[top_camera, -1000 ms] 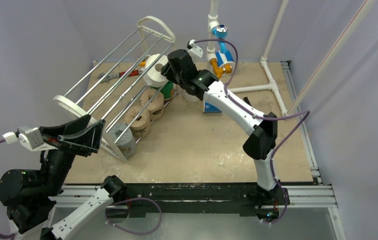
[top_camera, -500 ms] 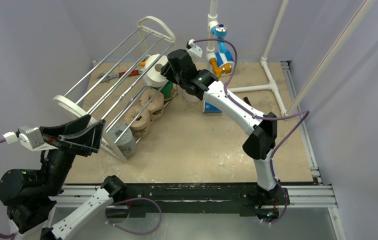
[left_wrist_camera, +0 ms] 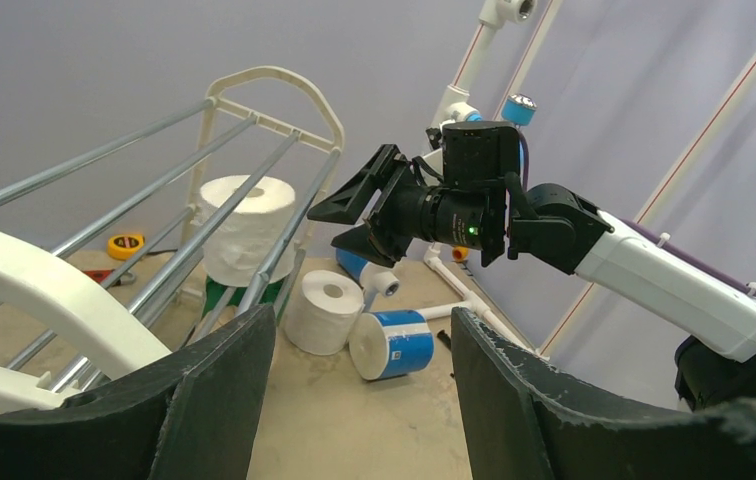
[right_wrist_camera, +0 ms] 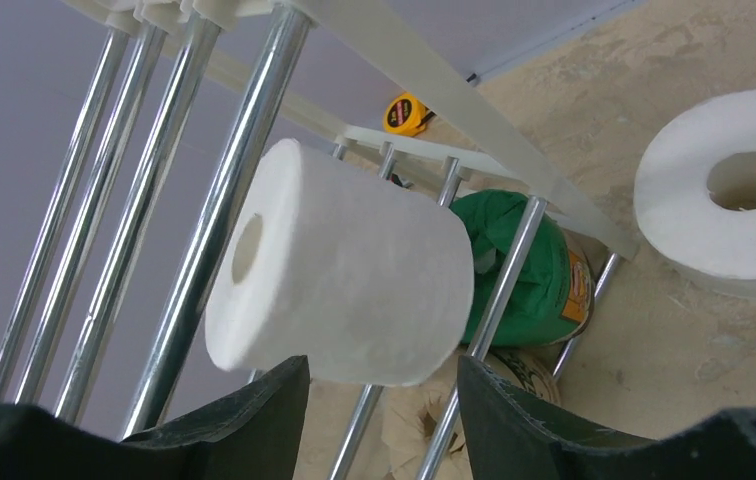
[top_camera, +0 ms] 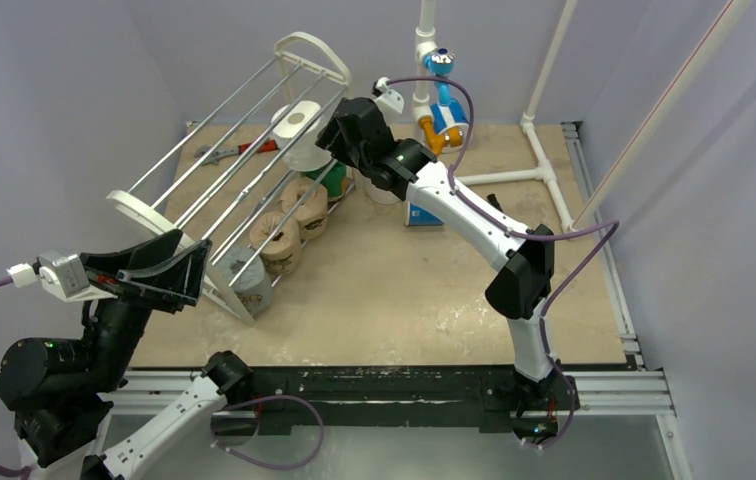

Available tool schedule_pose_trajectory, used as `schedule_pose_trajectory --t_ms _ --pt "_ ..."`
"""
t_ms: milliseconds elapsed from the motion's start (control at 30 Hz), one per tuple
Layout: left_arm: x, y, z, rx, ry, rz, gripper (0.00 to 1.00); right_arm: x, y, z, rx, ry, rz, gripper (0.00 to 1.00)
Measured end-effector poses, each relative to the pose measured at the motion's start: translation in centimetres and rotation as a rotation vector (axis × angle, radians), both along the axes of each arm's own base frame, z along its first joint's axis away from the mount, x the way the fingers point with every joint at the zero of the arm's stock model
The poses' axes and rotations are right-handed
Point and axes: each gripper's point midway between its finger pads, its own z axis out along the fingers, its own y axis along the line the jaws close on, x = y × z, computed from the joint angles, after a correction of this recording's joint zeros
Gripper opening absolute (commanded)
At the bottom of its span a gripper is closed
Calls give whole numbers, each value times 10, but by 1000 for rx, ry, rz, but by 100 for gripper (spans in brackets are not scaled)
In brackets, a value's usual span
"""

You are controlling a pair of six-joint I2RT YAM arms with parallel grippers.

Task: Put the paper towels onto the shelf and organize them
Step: Place the paper towel on the shelf.

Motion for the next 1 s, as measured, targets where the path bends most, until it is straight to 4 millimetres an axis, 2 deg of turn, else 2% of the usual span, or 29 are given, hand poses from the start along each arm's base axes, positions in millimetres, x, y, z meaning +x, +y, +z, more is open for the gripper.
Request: schedule_pose_trajectory --t_ms 567,833,1000 --pt "-1 3 0 -5 -1 7 64 -3 3 1 -5 -23 42 58" --pt "1 0 -8 2 20 5 64 -39 11 0 -69 -150 314 67" --pt "1 1 -11 4 27 10 64 -49 21 -14 -180 -282 437 74"
